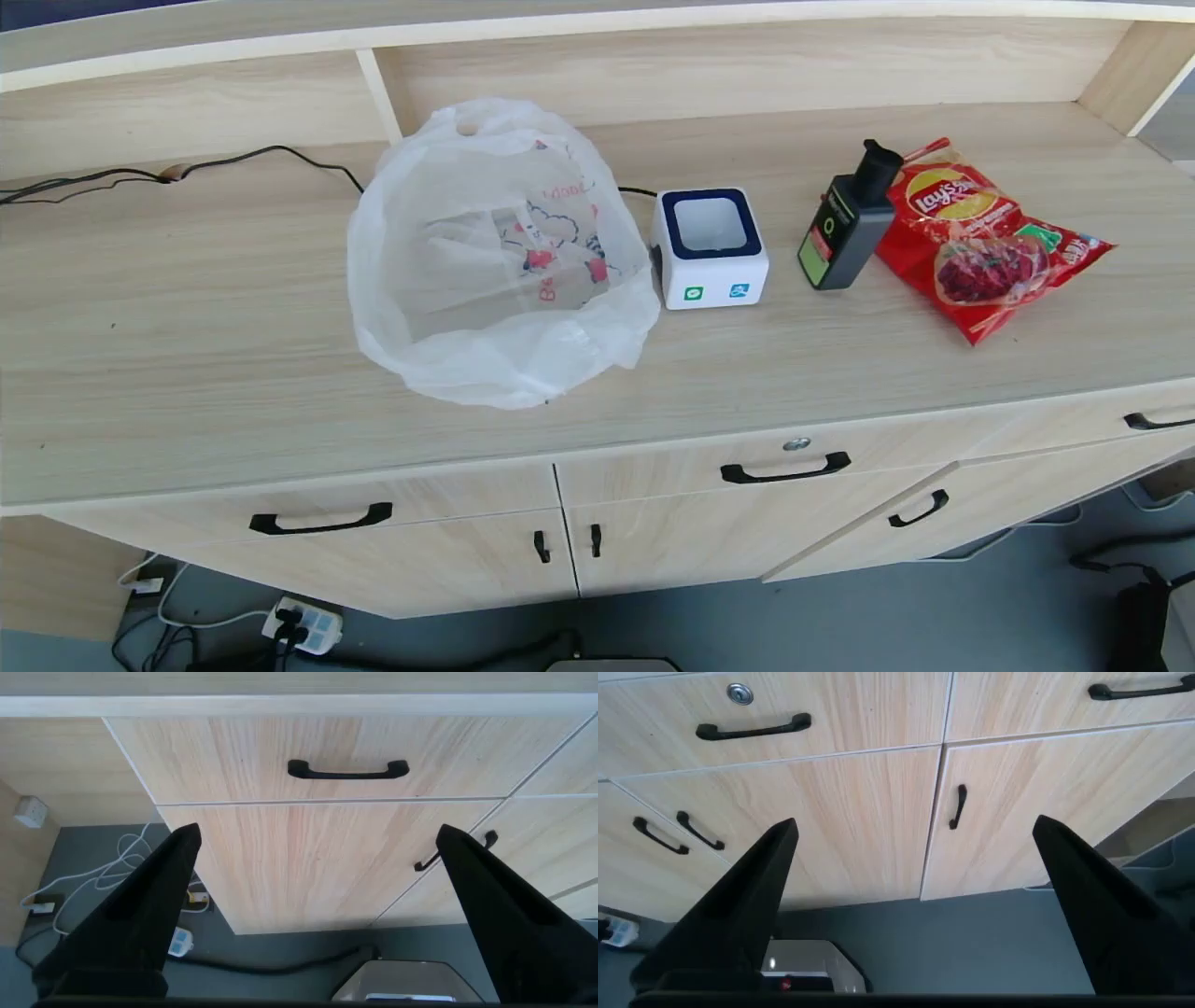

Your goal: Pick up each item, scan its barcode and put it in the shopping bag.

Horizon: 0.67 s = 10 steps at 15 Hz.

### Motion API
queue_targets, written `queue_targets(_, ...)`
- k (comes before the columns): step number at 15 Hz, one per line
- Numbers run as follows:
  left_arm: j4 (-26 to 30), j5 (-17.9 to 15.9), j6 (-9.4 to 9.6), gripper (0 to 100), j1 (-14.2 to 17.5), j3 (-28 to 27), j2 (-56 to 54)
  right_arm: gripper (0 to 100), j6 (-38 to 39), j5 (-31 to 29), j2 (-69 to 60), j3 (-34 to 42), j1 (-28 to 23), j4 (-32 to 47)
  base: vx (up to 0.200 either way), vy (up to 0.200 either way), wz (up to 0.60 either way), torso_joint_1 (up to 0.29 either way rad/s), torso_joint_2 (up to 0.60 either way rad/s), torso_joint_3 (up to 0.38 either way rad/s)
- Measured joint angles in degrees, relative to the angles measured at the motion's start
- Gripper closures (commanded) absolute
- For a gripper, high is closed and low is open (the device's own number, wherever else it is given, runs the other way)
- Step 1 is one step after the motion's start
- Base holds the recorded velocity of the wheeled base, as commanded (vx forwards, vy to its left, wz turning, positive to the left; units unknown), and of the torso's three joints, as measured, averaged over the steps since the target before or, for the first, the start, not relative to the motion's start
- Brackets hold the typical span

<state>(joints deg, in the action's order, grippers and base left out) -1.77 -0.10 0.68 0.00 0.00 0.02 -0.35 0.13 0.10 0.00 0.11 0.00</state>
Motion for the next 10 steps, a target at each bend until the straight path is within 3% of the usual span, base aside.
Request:
queue_targets(5, 0.02, 0.0, 0.05, 0, 0.02, 0.0, 0.0, 0, -4.43, 3.69, 0.09, -0.16, 0.0, -0.9, 0.0, 0.0, 0.0, 0.0, 0.0, 0.0)
queue_targets(8, 0.0, -0.01, 0.02, 0, 0.02, 0.0, 0.0, 0, -3.78, 6.79, 5.46, -6.97, 0.38, -3.83, 0.0, 0.0, 0.0, 0.0, 0.0, 0.0)
queue_targets(10, 0.02, 0.02, 0.1, 0, -0.05, 0.0, 0.0, 0, -2.9, 7.63, 16.1, -13.34, 0.74, -10.67, 0.0, 0.0, 0.0, 0.0, 0.0, 0.0)
